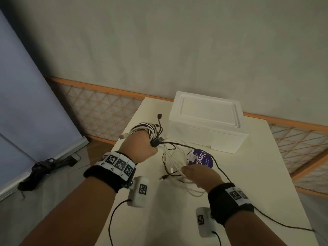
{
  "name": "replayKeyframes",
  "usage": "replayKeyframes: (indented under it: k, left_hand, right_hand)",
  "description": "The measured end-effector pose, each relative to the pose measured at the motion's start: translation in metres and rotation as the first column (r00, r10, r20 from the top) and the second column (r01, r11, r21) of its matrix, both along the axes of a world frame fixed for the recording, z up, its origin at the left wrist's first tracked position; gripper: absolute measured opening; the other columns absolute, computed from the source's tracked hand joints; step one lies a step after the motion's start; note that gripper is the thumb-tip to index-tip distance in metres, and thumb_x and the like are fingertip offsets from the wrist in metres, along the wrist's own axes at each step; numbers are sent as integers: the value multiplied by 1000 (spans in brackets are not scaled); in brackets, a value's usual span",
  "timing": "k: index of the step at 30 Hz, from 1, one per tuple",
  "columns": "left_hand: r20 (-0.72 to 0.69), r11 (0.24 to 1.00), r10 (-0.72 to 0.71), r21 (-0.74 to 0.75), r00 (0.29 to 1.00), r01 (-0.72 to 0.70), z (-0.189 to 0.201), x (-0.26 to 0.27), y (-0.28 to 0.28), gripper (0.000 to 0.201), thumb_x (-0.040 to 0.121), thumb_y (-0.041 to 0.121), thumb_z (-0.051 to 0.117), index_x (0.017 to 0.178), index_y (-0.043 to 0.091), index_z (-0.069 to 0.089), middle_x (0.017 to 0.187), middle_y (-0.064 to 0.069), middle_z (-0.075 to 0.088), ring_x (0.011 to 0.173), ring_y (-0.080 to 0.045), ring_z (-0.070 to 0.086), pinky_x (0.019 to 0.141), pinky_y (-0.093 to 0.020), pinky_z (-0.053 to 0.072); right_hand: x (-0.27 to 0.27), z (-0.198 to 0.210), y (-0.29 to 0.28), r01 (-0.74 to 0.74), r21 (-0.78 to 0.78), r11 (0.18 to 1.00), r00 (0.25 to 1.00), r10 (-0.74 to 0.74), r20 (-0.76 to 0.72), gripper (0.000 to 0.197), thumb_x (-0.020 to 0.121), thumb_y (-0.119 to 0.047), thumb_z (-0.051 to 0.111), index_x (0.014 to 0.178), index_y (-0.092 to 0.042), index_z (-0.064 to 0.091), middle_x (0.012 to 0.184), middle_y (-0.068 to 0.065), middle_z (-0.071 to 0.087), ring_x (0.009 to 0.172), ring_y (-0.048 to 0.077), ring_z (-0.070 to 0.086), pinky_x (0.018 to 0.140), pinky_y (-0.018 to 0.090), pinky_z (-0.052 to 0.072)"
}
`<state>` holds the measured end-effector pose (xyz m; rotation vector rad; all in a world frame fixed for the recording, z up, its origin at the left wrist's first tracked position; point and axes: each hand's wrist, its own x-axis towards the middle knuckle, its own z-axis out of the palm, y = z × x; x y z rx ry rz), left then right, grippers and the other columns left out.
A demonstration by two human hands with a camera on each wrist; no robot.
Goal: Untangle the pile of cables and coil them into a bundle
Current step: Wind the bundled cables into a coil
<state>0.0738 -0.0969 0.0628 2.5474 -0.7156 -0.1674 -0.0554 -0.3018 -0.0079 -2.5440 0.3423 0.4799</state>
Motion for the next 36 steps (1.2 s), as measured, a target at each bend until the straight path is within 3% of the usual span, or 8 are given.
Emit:
replayKeyframes:
  k: [4, 11, 15, 19, 24, 28, 32, 36]
  left_hand:
    - [-29, 998, 12, 56, 1000, -10, -8, -1, 10, 23, 65, 29, 63, 67, 23, 41, 71, 1, 50, 71, -20, 54, 66, -35, 53]
    - [20, 999, -11, 45, 1000, 10, -1, -12, 1, 30, 72, 21, 67, 63, 22, 39, 64, 3, 45, 65, -19, 51, 57, -26, 39]
    - [-21, 998, 61, 24, 998, -61, 2, 4, 13, 24, 69, 35, 65, 74, 16, 51, 73, -3, 54, 73, -23, 56, 67, -34, 51]
    - [10, 998, 57, 28, 998, -57, 6, 7, 18, 26, 65, 35, 64, 73, 19, 45, 72, -1, 50, 72, -23, 54, 64, -32, 48]
    - [45, 995, -92, -38, 995, 94, 17, -16, -1, 28, 69, 19, 64, 66, 24, 37, 65, 2, 44, 60, -17, 47, 55, -30, 40]
    - [109, 991, -109, -68, 988, 116, 33, -27, -6, 38, 73, 17, 68, 64, 23, 32, 62, 5, 38, 55, -9, 40, 50, -25, 31]
    - [124, 1000, 10, -19, 992, -7, 38, -10, 6, 33, 74, 20, 66, 63, 21, 35, 60, 1, 42, 59, -20, 49, 50, -27, 31]
    - [119, 999, 41, 12, 992, -43, 34, 3, 21, 28, 70, 21, 65, 64, 22, 38, 61, 0, 46, 62, -22, 52, 52, -28, 38]
  right_hand:
    - [-5, 17, -24, 174, -297, 939, 980, -136, 145, 32, 82, -38, 56, 113, -43, 62, 115, -10, 59, 103, 15, 61, 82, 32, 51]
    - [-24, 4, -45, 122, -593, 796, 990, -58, 126, 79, 82, -17, 55, 137, -57, 16, 109, -1, 44, 99, 20, 49, 80, 43, 47]
    - [-35, 11, -57, 234, -523, 820, 938, -333, -101, 46, 73, -49, 58, 113, -26, 58, 112, -2, 48, 105, 21, 46, 88, 44, 41]
    - [-28, 31, -36, 171, -570, 804, 985, -148, 87, 36, 79, -50, 51, 102, -29, 67, 118, -5, 51, 107, 19, 51, 86, 40, 41]
    - [6, 63, 40, 3, 233, 973, 729, -161, 665, 26, 97, -28, 48, 102, -17, 71, 92, -6, 68, 86, 3, 60, 78, 20, 45]
    - [13, 69, 62, -44, 834, 550, 887, -363, 286, 29, 98, -13, 44, 101, 6, 66, 91, 18, 70, 83, 11, 65, 83, 25, 49]
    - [2, 42, 45, -59, 464, 884, 981, -35, 191, 24, 86, -31, 60, 87, -8, 68, 81, 5, 72, 75, 17, 67, 81, 34, 54]
    - [-13, 26, 8, -44, 136, 990, 976, 14, 216, 16, 90, -30, 58, 85, -17, 63, 79, -2, 63, 83, 16, 62, 77, 33, 48]
